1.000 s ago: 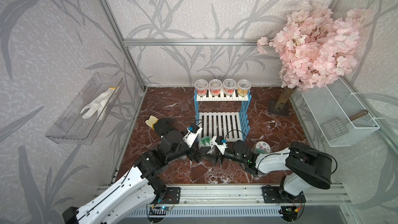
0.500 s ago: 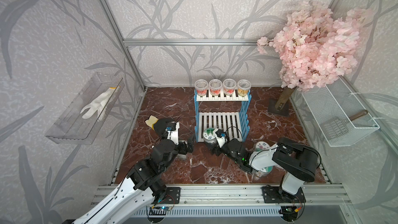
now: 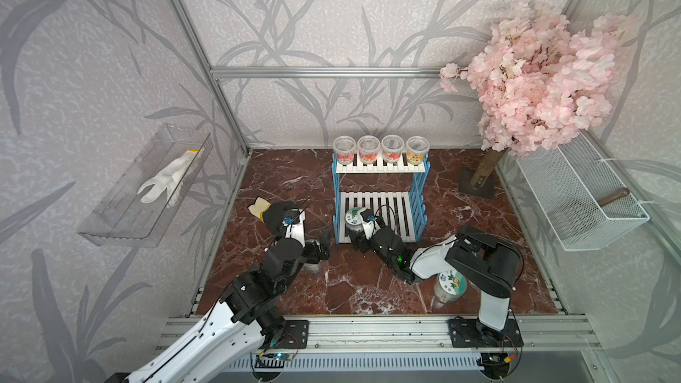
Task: Place the seed container on the shelf
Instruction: Place the seed jar on the shelf.
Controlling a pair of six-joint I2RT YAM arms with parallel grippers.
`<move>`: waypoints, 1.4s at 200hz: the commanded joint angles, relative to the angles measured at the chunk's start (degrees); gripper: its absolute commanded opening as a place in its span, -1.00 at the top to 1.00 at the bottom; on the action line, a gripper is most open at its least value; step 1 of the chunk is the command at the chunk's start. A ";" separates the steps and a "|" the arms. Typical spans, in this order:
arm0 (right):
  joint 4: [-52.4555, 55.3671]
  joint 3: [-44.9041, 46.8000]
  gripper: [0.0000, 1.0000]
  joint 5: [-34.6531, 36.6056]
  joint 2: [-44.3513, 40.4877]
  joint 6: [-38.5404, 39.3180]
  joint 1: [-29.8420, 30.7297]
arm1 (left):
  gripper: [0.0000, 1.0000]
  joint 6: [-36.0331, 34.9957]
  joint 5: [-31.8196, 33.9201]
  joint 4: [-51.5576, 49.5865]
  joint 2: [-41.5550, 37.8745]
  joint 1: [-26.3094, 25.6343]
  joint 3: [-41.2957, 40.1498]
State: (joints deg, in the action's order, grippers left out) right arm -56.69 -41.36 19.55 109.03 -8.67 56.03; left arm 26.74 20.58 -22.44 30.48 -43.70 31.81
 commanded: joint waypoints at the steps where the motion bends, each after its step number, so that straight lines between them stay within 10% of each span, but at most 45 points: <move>1: -1.47 -2.81 -0.59 2.30 1.32 -1.25 -0.53 | -1.00 -0.40 0.32 -0.69 0.17 0.37 -0.48; 101: 20.40 -4.83 -1.00 -3.09 -4.37 -4.52 -1.67 | -1.00 -2.16 -1.51 -1.70 0.90 0.44 0.44; 152: 41.15 -8.12 -0.98 -6.81 -11.03 -6.34 -2.33 | -1.00 -1.54 -2.22 -3.27 2.63 0.50 1.45; 280: 42.92 -11.01 -0.61 -6.13 -13.05 -11.67 -2.37 | -1.00 6.59 -2.16 4.71 8.72 7.79 -0.92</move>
State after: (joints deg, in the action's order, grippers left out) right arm -13.28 -50.94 11.62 95.85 -18.55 53.89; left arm 29.34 19.55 -21.02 38.20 -39.00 31.77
